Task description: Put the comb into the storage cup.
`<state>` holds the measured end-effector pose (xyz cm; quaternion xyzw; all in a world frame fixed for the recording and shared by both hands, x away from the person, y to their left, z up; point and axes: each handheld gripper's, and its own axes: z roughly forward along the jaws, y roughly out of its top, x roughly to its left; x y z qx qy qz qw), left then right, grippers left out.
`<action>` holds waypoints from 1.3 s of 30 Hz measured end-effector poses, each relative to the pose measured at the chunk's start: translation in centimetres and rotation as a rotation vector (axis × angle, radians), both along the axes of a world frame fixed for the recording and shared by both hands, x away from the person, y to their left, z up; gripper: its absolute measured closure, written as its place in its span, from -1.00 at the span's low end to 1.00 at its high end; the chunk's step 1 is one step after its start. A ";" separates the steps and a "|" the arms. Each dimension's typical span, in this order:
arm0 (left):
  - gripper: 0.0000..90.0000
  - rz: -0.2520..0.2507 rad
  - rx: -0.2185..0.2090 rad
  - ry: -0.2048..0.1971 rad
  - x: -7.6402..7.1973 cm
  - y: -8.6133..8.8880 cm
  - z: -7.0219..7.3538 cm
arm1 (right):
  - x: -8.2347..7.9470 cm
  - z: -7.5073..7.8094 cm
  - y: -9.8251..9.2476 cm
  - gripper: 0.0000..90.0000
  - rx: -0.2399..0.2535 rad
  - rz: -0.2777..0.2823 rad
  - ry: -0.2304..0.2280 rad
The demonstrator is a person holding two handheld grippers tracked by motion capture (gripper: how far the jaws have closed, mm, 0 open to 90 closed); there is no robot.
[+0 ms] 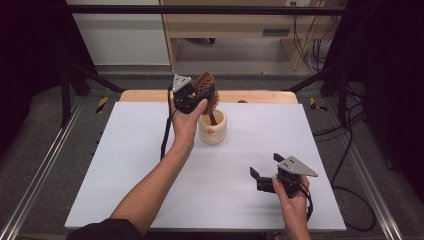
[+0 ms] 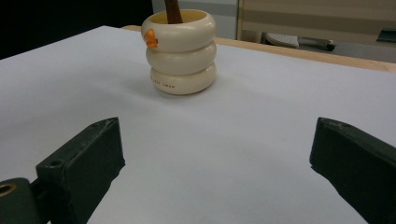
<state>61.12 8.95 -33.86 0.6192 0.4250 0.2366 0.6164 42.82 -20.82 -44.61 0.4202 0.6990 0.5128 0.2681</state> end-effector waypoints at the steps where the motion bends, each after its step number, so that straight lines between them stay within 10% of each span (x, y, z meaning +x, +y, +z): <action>1: 0.12 -0.001 0.002 0.001 0.0 0.0 0.0 | 0.0 0.0 0.0 -0.93 0.000 0.000 0.000; 39: 0.11 0.005 -0.067 0.042 0.4 0.3 -1.0 | 0.0 0.0 0.1 -0.93 -0.002 0.002 0.003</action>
